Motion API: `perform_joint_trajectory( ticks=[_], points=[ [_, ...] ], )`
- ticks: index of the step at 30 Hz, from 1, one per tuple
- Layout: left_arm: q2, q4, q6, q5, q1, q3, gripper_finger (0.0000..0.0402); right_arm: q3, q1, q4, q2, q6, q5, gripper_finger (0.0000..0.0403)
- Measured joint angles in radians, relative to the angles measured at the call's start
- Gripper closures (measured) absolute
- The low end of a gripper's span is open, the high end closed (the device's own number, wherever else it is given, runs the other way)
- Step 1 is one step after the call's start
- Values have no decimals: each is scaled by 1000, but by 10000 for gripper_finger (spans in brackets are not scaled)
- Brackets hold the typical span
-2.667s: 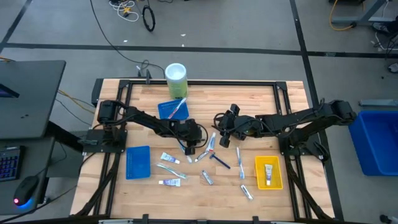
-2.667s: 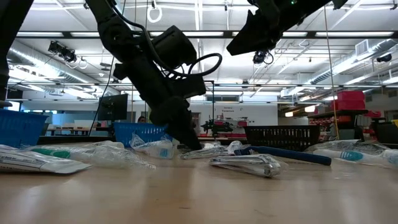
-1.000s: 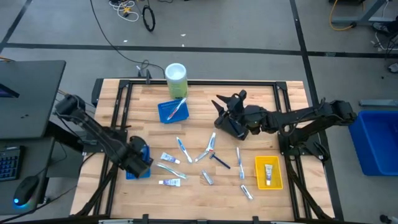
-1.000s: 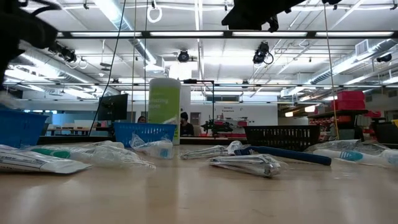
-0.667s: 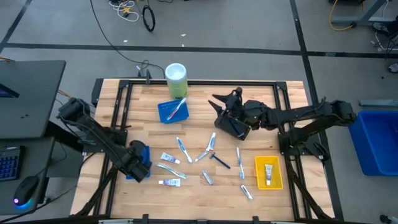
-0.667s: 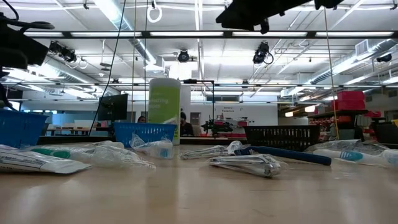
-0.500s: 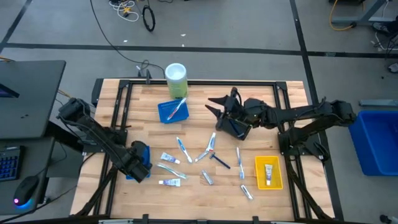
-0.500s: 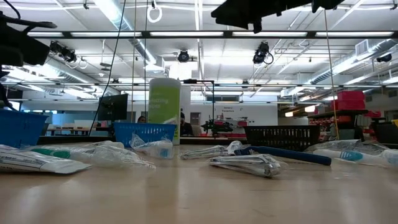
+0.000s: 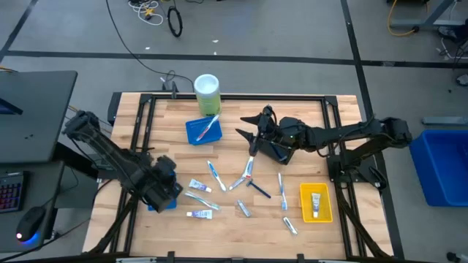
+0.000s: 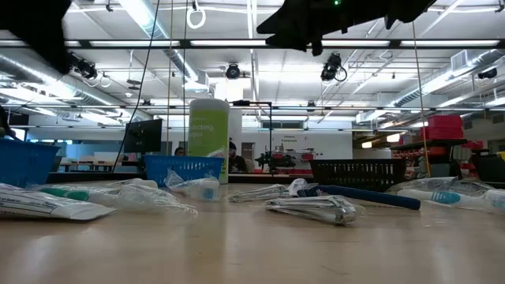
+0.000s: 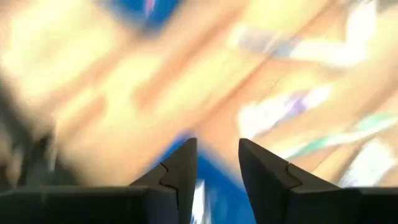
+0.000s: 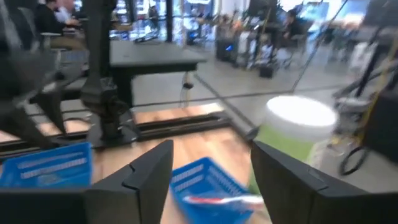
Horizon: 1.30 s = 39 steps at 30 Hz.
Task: Pick & Place Travel size toiletries
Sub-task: Put the blue toothbrush into the top blue bin
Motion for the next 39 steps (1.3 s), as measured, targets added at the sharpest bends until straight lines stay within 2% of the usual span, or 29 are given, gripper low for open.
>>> perform_joint_trajectory(
  ticks=[3,6,11,16,21,24,31,34,39],
  points=[
    [-19,90,223,-99,33,32,280,0,-5,-34,11,51,-64,150],
    [-26,220,536,-85,92,30,280,0,-5,-85,13,73,-104,128],
    [17,525,931,25,220,-5,280,0,-3,-189,13,147,-93,106],
    [106,768,1228,261,357,-40,269,0,-3,-394,13,224,-92,104],
    [250,856,1393,437,448,-41,236,0,-3,-627,13,308,-97,115],
    [340,859,1488,496,475,-41,219,0,-3,-701,13,342,-97,122],
    [517,883,1635,475,507,-41,197,0,-3,-699,13,382,-97,141],
    [553,887,1663,478,510,-35,195,0,-3,-699,13,382,-97,149],
    [561,876,1693,497,510,-34,228,0,-3,-699,13,381,-98,163]
  ],
)
